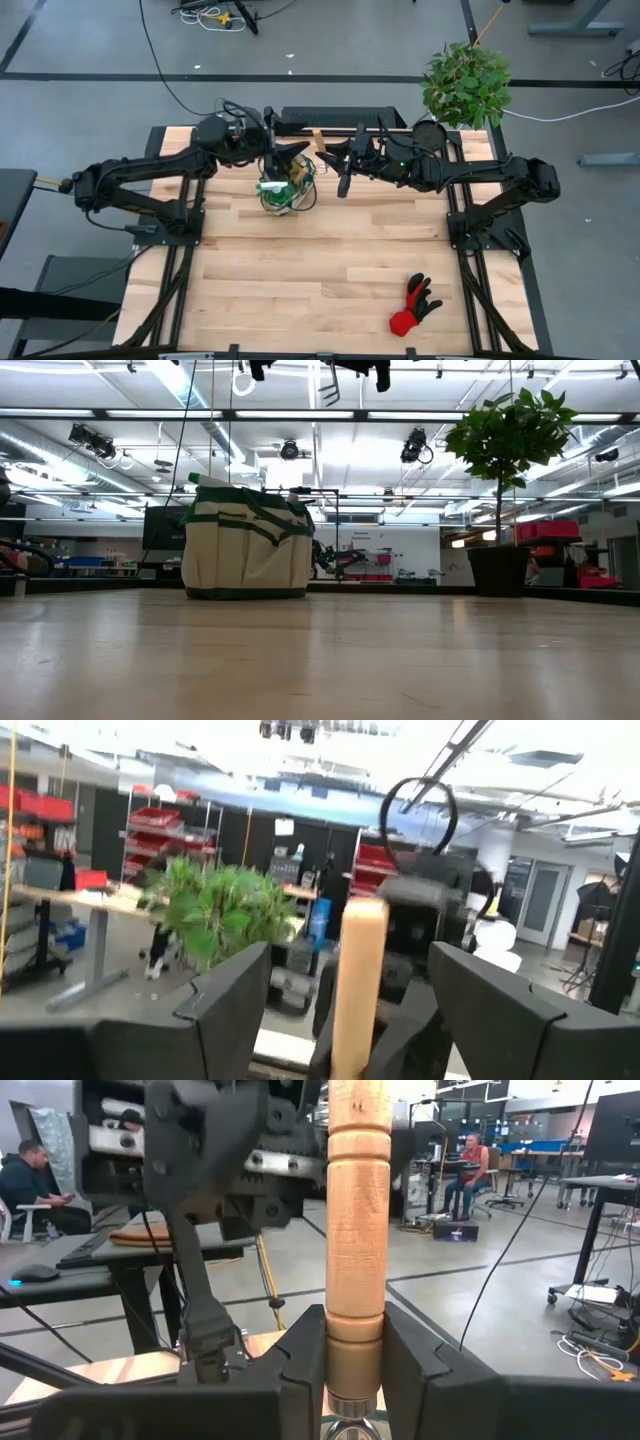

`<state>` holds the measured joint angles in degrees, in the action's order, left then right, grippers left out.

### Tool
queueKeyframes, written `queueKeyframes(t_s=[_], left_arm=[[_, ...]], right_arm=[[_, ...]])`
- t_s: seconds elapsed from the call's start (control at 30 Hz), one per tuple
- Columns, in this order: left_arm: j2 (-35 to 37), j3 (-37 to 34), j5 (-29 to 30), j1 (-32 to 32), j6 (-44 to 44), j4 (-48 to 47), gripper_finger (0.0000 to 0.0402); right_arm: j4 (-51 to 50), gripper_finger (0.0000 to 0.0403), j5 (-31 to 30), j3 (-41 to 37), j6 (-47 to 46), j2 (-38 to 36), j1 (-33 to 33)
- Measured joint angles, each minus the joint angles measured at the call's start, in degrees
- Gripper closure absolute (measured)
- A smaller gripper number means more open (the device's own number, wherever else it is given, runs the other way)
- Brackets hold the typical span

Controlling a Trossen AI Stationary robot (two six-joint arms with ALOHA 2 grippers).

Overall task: Pick & Place Garden tools in Gardening bag
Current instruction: Put the brown hand rake into the gardening bag

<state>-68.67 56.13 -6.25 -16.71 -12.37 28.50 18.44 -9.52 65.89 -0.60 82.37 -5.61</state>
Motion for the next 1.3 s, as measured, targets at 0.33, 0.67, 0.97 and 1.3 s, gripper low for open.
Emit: queueKeyframes(t_s=[0.33,0.67,0.97,1.3], left_arm=[[-6.0,6.0,-5.0,-0.2,0.8,-1.4,0.0120],[-7.9,7.4,-7.6,-0.2,-0.3,-1.4,0.0157],[-7.8,7.4,-8.6,-0.1,-0.2,-1.4,0.0257],[-7.8,7.4,-8.5,-0.1,0.6,-1.4,0.0323]], right_arm=[[0.2,0.0337,0.0,0.0,-0.1,0.0,0.0],[0.3,0.0337,1.6,0.0,-0.4,0.0,0.0],[0.2,0.0336,1.6,0.0,-0.4,0.0,0.0],[0.2,0.0335,1.7,0.0,-0.6,0.0,0.0]])
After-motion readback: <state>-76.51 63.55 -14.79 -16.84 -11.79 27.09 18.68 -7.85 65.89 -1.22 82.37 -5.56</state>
